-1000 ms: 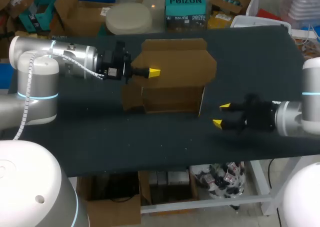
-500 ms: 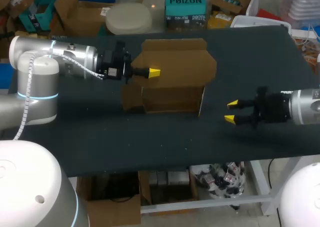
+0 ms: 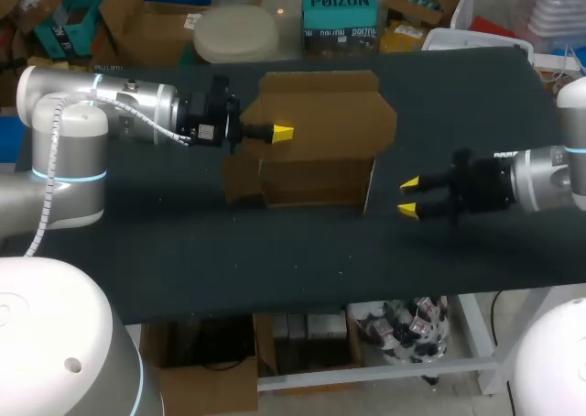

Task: Assemble the packaging by folding the flat box into shape, placing the metal phone stand inside, and closing the box properly

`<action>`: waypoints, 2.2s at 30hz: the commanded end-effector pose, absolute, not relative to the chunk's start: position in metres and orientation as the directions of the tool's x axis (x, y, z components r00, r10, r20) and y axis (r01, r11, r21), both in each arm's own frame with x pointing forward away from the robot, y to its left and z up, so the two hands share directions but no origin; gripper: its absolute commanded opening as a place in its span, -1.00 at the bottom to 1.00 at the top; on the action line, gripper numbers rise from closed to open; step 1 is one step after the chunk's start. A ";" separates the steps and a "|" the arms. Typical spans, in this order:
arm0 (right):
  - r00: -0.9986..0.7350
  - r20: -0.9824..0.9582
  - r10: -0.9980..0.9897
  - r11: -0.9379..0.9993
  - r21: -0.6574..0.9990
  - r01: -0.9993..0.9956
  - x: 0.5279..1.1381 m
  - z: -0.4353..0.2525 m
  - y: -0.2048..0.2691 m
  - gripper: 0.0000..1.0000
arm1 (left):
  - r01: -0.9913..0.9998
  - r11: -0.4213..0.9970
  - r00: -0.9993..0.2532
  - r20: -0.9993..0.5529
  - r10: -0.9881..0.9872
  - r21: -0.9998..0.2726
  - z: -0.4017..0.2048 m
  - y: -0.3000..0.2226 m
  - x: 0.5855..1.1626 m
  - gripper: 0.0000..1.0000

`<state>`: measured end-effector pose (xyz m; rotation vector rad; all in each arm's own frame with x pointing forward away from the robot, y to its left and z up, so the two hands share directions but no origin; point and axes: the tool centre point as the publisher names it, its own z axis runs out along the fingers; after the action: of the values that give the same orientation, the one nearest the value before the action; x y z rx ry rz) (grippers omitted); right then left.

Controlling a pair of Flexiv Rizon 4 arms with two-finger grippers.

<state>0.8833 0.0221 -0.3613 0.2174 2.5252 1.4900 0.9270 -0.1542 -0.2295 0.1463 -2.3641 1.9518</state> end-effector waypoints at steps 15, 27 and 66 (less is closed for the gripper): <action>-0.980 -0.133 0.147 0.461 0.886 -0.051 0.910 -0.362 0.036 -0.02 | -0.119 0.189 -0.993 0.117 -0.023 -0.975 -0.233 -0.153 0.928 -1.00; -0.973 -0.156 0.170 0.469 0.881 -0.059 0.912 -0.364 0.051 -0.02 | -0.119 0.189 -0.993 0.117 -0.023 -0.975 -0.233 -0.153 0.928 -1.00; -0.943 -0.065 0.325 0.386 0.920 0.069 0.927 -0.371 0.085 -0.22 | -0.119 0.189 -0.993 0.117 -0.023 -0.975 -0.233 -0.153 0.928 -1.00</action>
<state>0.9312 0.0785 -0.3697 0.3412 2.4230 1.5934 0.9274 -0.1537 -0.2296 0.1472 -2.3650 1.9518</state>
